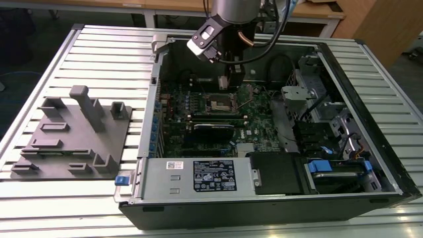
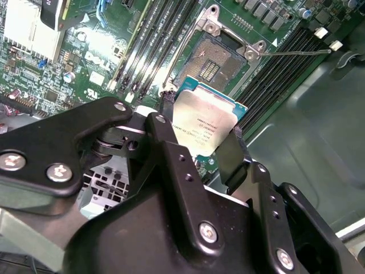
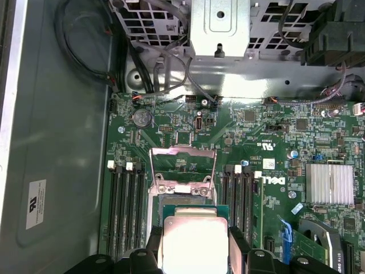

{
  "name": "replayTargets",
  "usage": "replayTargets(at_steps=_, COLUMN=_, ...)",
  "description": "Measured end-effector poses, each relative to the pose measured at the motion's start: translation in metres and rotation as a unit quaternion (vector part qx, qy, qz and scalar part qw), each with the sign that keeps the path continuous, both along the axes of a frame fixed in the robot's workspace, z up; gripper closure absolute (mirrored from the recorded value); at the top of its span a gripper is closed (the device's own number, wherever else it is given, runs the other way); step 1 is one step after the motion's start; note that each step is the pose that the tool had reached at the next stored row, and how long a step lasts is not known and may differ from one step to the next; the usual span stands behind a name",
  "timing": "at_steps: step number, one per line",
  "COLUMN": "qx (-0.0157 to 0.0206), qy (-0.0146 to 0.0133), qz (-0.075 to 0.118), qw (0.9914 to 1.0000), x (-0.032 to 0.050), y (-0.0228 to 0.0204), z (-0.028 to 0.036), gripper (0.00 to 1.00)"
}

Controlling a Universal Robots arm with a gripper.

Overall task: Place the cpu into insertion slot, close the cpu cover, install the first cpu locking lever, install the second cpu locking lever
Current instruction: 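Place the cpu into insertion slot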

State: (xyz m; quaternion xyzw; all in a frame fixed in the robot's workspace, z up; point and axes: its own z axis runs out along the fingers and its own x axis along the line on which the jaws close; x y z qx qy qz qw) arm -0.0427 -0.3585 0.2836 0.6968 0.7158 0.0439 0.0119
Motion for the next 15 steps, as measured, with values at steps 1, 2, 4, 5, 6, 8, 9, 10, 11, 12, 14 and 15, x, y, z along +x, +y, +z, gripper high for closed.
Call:
replayTargets(at_steps=1, qx=-0.0001, qy=0.0, qz=0.0, qw=1.0, x=0.0, y=0.0, z=0.0, gripper=0.46)
replayTargets(at_steps=2, qx=-0.0001, qy=0.0, qz=0.0, qw=1.0, x=0.0, y=0.0, z=0.0, gripper=0.46)
replayTargets(at_steps=4, qx=0.0, qy=0.0, qz=0.0, qw=1.0, x=0.0, y=0.0, z=-0.0002, gripper=0.46)
replayTargets(at_steps=5, qx=0.0, qy=0.0, qz=0.0, qw=1.0, x=0.0, y=0.0, z=-0.0002, gripper=0.46)
replayTargets(at_steps=6, qx=0.0, qy=0.0, qz=0.0, qw=1.0, x=0.0, y=0.0, z=-0.0002, gripper=0.46)
replayTargets(at_steps=8, qx=0.0, qy=0.0, qz=0.0, qw=1.0, x=0.0, y=0.0, z=-0.0002, gripper=0.46)
replayTargets(at_steps=9, qx=0.0, qy=0.0, qz=0.0, qw=1.0, x=0.0, y=0.0, z=-0.0002, gripper=0.46)
replayTargets(at_steps=10, qx=0.0, qy=0.0, qz=0.0, qw=1.0, x=0.0, y=0.0, z=-0.0002, gripper=0.46)
replayTargets(at_steps=11, qx=0.0, qy=0.0, qz=0.0, qw=1.0, x=0.0, y=0.0, z=-0.0002, gripper=0.46)
replayTargets(at_steps=12, qx=0.0, qy=0.0, qz=0.0, qw=1.0, x=0.0, y=0.0, z=-0.0002, gripper=0.46)
replayTargets(at_steps=14, qx=0.0003, qy=-0.0002, qz=0.0, qw=1.0, x=-0.0001, y=0.0001, z=-0.0012, gripper=0.46)
replayTargets(at_steps=15, qx=0.0002, qy=-0.0001, qz=0.0, qw=1.0, x=-0.0003, y=0.0001, z=-0.0019, gripper=0.46)
